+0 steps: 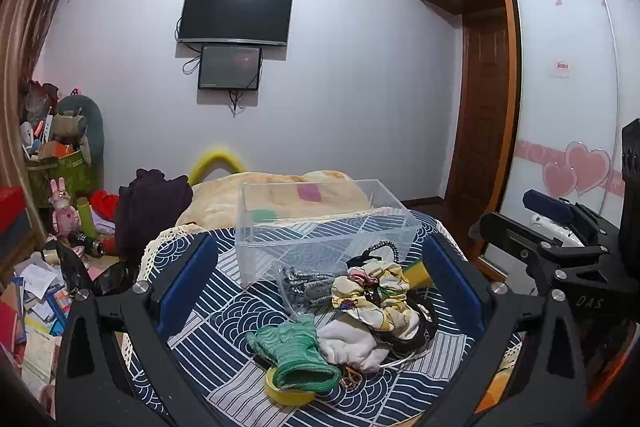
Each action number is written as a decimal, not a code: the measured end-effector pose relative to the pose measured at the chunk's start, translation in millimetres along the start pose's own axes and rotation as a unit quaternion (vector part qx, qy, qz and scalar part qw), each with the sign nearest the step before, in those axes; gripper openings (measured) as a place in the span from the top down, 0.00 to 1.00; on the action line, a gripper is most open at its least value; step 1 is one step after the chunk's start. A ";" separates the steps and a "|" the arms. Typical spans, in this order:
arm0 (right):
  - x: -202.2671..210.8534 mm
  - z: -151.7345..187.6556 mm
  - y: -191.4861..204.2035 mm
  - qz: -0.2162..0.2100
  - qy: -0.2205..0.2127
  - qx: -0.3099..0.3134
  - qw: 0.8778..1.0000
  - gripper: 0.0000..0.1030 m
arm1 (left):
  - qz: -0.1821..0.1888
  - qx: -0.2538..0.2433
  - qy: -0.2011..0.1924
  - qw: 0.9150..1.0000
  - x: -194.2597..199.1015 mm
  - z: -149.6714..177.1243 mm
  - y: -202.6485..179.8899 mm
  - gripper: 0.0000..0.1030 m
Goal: Organize soft objects
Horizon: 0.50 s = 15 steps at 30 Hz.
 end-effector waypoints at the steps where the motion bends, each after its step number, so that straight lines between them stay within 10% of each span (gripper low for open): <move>1: 1.1 -1.2 0.2 0.000 -0.001 0.000 1.000 0.00 | 0.000 -0.001 -0.001 1.000 0.5 0.1 -0.7 0.00; 15: 0.9 1.0 1.2 -0.004 -0.005 -0.001 1.000 0.00 | 0.005 0.001 -0.005 1.000 3.9 -1.5 -2.3 0.00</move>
Point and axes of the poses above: each gripper's, at about its wrist camera, not at the fingertips, and x roughly against the way its jaws point, y to its left, z to its underside, the point moved 7 cm from there along -x, roughly the way its jaws point, and after that the axes turned 11 degrees about -z, right-handed, at the moved point
